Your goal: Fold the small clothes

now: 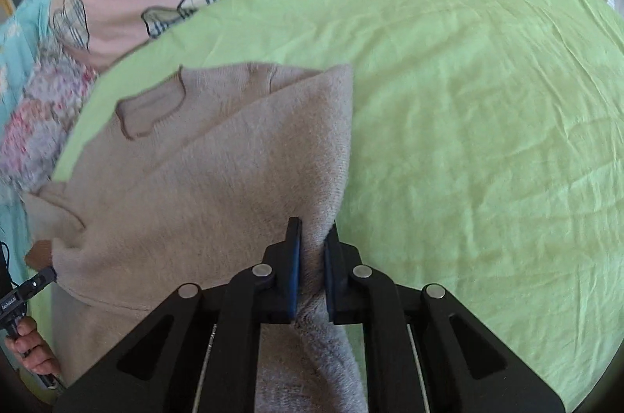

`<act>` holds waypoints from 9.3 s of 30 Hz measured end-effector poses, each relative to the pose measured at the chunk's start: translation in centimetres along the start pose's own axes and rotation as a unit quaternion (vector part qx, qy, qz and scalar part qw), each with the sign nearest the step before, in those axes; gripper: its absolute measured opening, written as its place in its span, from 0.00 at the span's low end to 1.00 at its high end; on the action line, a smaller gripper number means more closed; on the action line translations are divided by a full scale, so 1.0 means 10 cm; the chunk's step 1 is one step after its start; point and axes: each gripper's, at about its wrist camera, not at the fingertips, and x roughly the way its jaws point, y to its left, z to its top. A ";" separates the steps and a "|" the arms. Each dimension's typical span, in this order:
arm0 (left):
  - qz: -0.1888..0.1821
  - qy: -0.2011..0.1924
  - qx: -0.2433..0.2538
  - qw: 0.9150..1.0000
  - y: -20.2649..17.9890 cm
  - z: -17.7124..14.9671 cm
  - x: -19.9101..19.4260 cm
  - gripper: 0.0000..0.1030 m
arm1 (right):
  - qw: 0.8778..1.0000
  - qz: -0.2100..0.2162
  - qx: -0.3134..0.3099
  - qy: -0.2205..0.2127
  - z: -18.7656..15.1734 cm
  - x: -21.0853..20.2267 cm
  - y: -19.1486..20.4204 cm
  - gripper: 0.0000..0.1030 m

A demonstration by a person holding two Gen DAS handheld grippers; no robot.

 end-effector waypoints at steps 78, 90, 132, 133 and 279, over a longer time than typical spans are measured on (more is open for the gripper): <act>0.056 -0.133 -0.108 0.984 0.57 0.56 -0.81 0.03 | 0.989 0.143 -0.032 -0.004 -0.70 -0.53 1.11 0.50; -0.030 -0.223 -0.060 0.972 -0.31 0.99 -1.24 0.03 | 0.974 0.192 -0.115 -0.021 -0.65 -0.54 1.97 0.50; 0.057 -0.050 -0.036 0.997 0.24 -0.13 -0.32 0.04 | 0.997 0.000 -0.062 -0.042 -0.37 -0.39 0.82 0.30; 0.069 -0.056 -0.039 0.995 0.28 -0.12 -0.36 0.04 | 0.997 -0.003 -0.064 -0.040 -0.41 -0.39 0.80 0.38; -0.011 0.081 0.116 0.990 -0.07 -2.28 -0.81 0.48 | 0.988 0.148 0.010 0.041 -2.71 -1.70 -0.11 0.48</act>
